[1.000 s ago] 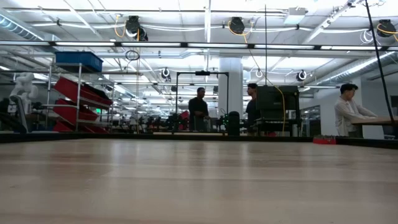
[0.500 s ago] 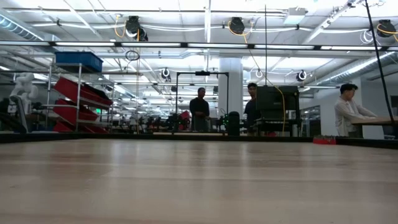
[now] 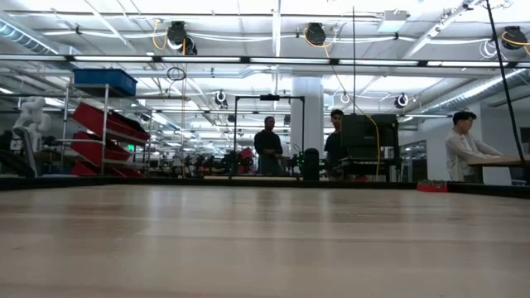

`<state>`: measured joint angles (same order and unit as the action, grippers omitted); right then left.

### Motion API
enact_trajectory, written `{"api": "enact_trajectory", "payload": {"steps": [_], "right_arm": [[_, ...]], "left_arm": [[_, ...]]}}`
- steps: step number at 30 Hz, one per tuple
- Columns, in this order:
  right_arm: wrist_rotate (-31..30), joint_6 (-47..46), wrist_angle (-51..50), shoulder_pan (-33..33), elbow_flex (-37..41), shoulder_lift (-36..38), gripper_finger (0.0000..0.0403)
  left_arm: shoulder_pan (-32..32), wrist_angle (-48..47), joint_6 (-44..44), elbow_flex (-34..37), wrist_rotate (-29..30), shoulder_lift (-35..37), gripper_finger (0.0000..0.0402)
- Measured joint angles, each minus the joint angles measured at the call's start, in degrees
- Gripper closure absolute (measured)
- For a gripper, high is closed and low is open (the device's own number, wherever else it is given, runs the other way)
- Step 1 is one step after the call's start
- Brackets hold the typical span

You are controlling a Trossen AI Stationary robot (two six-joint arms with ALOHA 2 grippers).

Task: Coil cords
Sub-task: Coil the blue wire onto the black spool

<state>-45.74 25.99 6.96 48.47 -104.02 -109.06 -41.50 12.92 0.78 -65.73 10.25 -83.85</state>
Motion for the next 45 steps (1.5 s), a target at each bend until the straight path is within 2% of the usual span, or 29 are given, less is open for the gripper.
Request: {"api": "enact_trajectory", "payload": {"steps": [9,12,21,32,37,45], "right_arm": [[1.55,0.1,-7.51,-3.27,-2.75,0.0,0.0403],[3.88,-1.77,-10.87,-3.49,-4.42,-0.04,0.0403],[5.23,-9.84,-18.54,1.67,-6.5,-0.02,0.0403],[-4.09,-25.48,-35.29,4.48,-6.5,-0.02,0.0403],[-8.37,-20.82,-33.71,3.59,-6.5,0.16,0.0403],[-7.95,-7.27,-24.59,2.14,-6.54,2.25,0.0403]], "left_arm": [[-0.04,0.0,-0.2,0.0,-2.26,-0.02,0.0402],[0.0,-0.26,-1.58,0.0,-1.77,-0.02,0.0401],[-0.02,-1.44,-1.68,0.0,0.98,-0.02,0.0402],[-0.04,1.21,-3.19,0.0,0.95,-0.02,0.0402],[-0.04,1.12,-2.75,0.0,0.38,-0.02,0.0401],[-0.26,0.97,-2.58,0.0,-0.38,-0.02,0.0402]]}}
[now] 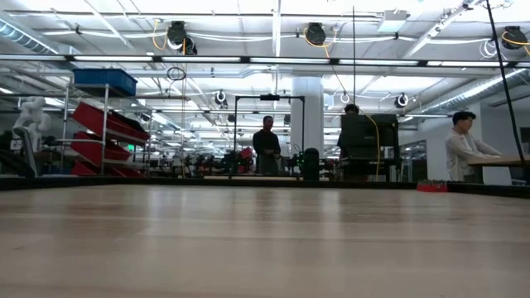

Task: Coil cords
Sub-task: Coil the blue wire onto the black spool

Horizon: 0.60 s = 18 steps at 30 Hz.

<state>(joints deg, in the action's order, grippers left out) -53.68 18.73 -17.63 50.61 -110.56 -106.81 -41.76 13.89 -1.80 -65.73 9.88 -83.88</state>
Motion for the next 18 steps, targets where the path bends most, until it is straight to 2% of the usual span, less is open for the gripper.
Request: {"api": "enact_trajectory", "payload": {"steps": [7,18], "right_arm": [[4.22,5.09,5.28,-0.68,0.0,0.05,0.0403],[3.83,2.63,5.55,2.73,0.02,0.05,0.0403]], "left_arm": [[0.26,-0.4,-0.04,0.0,1.13,0.0,0.0402],[0.26,-0.54,-2.5,0.0,3.79,0.02,0.0401]]}}
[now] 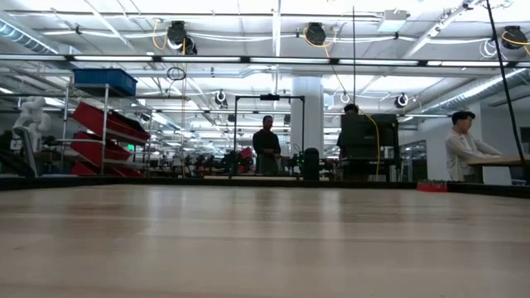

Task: Coil cords
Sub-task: Coil the blue wire onto the black spool

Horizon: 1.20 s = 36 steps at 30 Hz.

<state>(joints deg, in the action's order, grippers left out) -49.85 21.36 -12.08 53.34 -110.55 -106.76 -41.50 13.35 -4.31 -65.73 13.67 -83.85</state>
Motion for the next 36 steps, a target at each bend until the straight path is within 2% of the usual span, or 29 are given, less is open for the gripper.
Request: {"api": "enact_trajectory", "payload": {"steps": [4,11,18,25,28,31,36], "right_arm": [[-2.74,-2.52,-1.04,1.75,0.0,0.04,0.0403],[-2.75,-4.14,-0.99,3.26,0.03,0.04,0.0403],[-2.21,3.79,4.71,1.83,0.05,0.04,0.0403],[6.38,9.24,6.82,-2.16,-0.65,0.11,0.0403],[7.48,10.91,6.25,-4.26,-0.65,0.11,0.0403],[12.17,11.72,5.64,-6.72,-0.65,0.11,0.0403],[14.49,12.57,5.56,-10.37,-0.65,0.11,0.0403]], "left_arm": [[-0.36,2.22,-2.05,0.0,0.13,0.01,0.0401],[-0.64,3.73,-3.55,0.0,0.16,0.04,0.0402],[-0.61,3.76,-2.04,0.0,0.13,0.06,0.0402],[-0.59,3.7,-2.02,0.0,0.11,0.04,0.0401],[-0.59,3.68,-2.02,0.0,0.11,0.05,0.0402],[-0.59,3.68,-2.02,0.0,-1.28,0.06,0.0401],[-0.59,3.66,-2.0,0.0,-1.74,0.07,0.0401]]}}
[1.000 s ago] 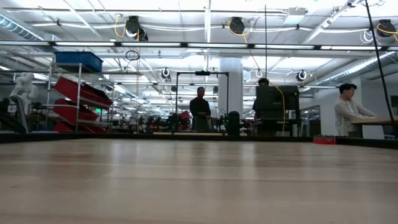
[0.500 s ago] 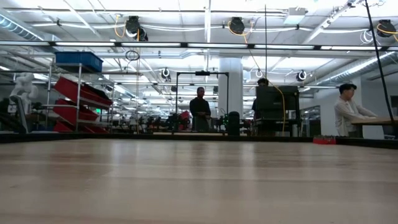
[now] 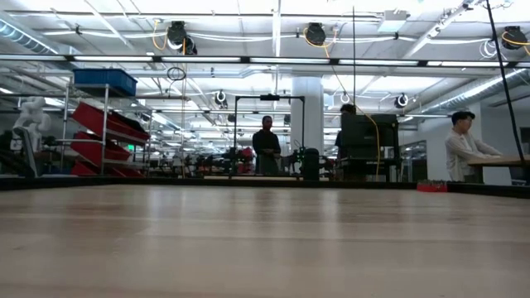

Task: Coil cords
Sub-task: Coil the blue wire onto the black spool

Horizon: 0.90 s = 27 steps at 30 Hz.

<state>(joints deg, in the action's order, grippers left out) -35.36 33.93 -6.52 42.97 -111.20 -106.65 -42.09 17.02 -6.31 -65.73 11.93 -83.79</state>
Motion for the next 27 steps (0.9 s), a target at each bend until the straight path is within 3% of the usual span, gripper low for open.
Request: {"api": "enact_trajectory", "payload": {"steps": [6,14,18,27], "right_arm": [[8.11,-1.17,-0.15,-3.95,-0.01,0.0,0.0403],[15.74,-7.07,-2.93,-7.87,-0.02,-0.01,0.0403],[16.59,-9.85,-4.03,-8.9,-0.02,-0.02,0.0403],[26.68,-17.2,-5.81,-11.95,0.1,-0.04,0.0403]], "left_arm": [[0.0,0.07,-0.04,0.0,-2.53,-0.13,0.0401],[0.01,0.06,-0.07,0.0,-3.0,-0.24,0.0401],[0.02,0.86,-0.63,0.0,-4.65,-0.24,0.0402],[0.0,2.3,-3.16,0.0,-6.35,-0.29,0.0402]]}}
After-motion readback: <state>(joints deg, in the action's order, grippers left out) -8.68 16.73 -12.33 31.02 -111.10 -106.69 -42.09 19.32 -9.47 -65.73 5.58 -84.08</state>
